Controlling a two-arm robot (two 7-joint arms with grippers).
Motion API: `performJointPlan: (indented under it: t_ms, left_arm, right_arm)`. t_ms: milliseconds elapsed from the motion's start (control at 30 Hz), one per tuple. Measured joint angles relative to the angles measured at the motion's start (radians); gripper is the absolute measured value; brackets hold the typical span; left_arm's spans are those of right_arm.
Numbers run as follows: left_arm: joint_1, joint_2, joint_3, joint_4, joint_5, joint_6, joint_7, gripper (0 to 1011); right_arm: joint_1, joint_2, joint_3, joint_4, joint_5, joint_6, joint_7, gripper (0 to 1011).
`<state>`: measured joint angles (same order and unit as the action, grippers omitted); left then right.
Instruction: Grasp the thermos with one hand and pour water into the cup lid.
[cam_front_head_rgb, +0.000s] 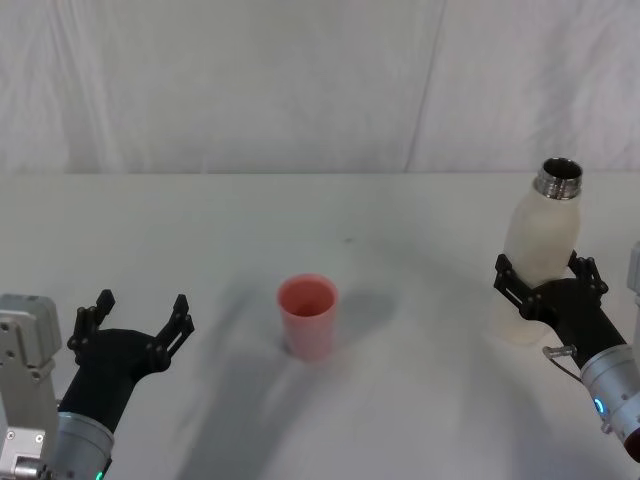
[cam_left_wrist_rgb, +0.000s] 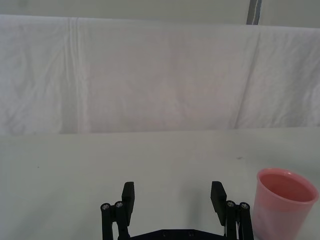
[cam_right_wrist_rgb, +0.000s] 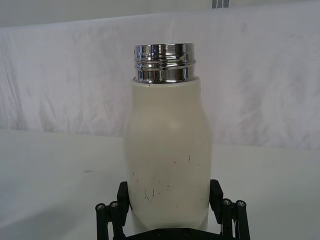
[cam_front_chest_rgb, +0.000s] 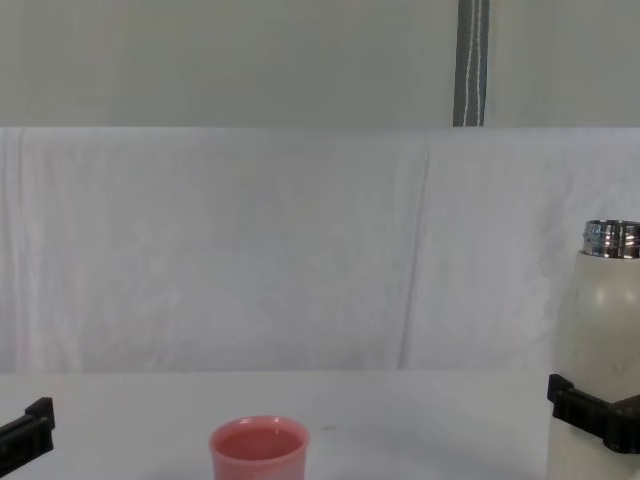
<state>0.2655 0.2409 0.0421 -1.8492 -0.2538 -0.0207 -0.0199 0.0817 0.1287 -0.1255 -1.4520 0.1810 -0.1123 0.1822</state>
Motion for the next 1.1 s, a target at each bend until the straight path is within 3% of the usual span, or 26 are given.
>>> performJointPlan:
  t_ms: [1100]
  left_arm:
    - [0.000, 0.000, 0.000, 0.000, 0.000, 0.000, 0.000, 1001]
  right_arm:
    - [-0.015, -0.001, 0.001, -0.023, 0.007, -0.004, 0.000, 1001]
